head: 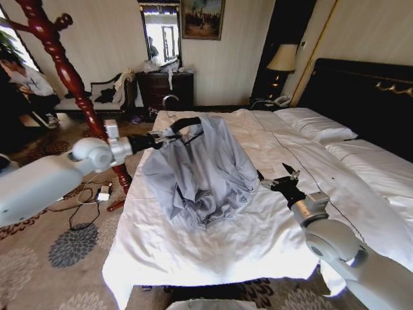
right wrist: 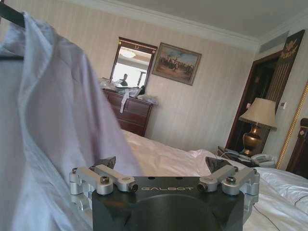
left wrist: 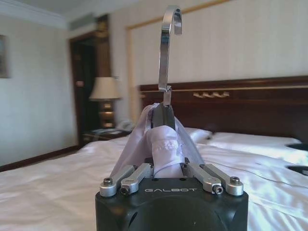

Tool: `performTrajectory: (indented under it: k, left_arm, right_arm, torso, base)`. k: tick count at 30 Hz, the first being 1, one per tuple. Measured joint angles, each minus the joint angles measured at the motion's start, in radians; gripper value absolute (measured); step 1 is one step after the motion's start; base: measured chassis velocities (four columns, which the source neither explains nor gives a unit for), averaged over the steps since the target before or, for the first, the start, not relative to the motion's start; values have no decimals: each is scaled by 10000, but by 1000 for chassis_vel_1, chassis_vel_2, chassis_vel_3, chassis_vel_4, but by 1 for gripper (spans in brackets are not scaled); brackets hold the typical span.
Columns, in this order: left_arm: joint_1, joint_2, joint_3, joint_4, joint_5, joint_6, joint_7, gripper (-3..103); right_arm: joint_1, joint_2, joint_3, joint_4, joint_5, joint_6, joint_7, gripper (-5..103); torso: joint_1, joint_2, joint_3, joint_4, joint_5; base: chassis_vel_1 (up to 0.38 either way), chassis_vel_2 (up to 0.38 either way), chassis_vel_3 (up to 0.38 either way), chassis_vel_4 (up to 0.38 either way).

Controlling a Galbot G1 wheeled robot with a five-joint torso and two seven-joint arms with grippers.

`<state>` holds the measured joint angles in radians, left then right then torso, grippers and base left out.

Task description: Pick up the clothes from the bed and hang them on the clothes hanger.

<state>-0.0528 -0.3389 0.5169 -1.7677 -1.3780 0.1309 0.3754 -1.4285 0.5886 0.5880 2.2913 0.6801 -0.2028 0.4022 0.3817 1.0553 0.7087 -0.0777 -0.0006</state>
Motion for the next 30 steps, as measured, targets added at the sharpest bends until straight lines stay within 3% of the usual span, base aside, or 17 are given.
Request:
performTrajectory:
  k: [9, 17, 26, 29, 30]
  left_arm:
    - [519, 1111, -1233, -653, -838, 443, -1532, 17]
    - [661, 1613, -2277, -935, -1874, 909, -2648, 17]
    - [291, 1361, -3044, -432, -2394, 1506, -3588, 17]
    - [-77, 914, -3522, -125, -3134, 2282, -4666, 17]
    - [-77, 914, -3522, -125, -3134, 2282, -4666, 17]
  right_arm:
    - [154, -3, -76, -21, -50, 1, -1, 100]
    - [214, -6, -105, -33, -70, 3, -2, 100]
    - [246, -9, -120, -41, -77, 3, -2, 100]
    - [253, -10, -124, -44, -80, 3, -3, 100]
    - [253, -10, -124, -44, -80, 3, -3, 100]
  torso:
    - [1, -1, 0, -2, 3]
    - [1, -1, 0, -2, 5]
    - [2, -1, 1, -2, 3]
    - [1, -1, 1, -2, 6]
    - [1, -1, 1, -2, 6]
  base:
    - [0, 0, 0, 0]
    - [0, 0, 0, 0]
    - [0, 0, 0, 0]
    - [0, 0, 0, 0]
    - [0, 0, 0, 0]
